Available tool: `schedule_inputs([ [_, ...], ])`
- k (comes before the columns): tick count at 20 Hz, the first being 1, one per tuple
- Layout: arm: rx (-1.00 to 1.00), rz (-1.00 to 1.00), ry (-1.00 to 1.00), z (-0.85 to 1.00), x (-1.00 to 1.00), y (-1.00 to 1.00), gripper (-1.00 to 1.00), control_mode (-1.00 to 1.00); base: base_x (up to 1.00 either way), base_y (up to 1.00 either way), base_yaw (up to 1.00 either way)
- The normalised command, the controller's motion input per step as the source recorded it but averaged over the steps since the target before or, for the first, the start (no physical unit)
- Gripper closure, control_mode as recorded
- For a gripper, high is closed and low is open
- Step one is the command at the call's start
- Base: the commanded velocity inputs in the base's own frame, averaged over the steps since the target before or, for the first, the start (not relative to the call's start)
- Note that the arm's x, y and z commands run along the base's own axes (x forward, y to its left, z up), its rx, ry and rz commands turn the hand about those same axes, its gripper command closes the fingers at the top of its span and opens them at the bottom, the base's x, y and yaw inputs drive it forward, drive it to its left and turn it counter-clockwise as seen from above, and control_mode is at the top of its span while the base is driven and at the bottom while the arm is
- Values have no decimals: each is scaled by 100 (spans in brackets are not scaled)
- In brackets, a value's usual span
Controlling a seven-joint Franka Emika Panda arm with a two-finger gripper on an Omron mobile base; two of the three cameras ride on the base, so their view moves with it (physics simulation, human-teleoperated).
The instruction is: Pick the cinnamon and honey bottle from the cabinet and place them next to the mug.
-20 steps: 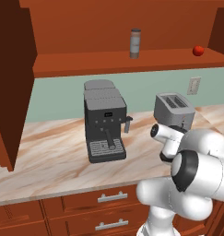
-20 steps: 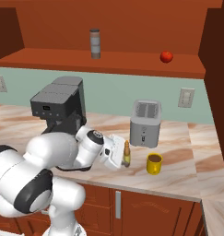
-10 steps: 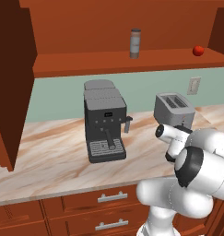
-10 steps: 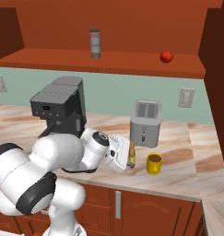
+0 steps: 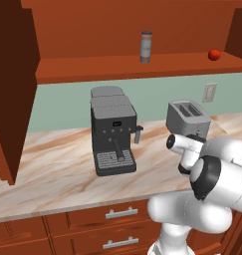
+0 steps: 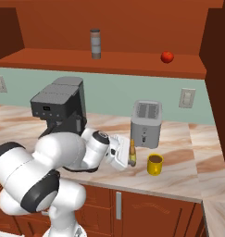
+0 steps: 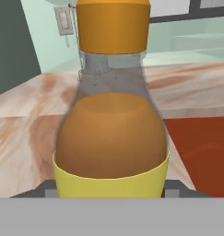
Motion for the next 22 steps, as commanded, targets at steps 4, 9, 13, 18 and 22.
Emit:
schedule_inputs([
  [4, -5, -1, 0, -2, 10, 8, 100, -100, 0, 0, 0],
  [9, 0, -4, 0, -25, 0, 0, 100, -100, 0, 0, 0],
  [13, 0, -4, 0, -34, 0, 0, 100, -100, 0, 0, 0],
  [18, 0, -4, 0, -30, 0, 0, 100, -100, 0, 0, 0],
  [22, 0, -2, 0, -15, 0, 0, 100, -100, 0, 0, 0],
])
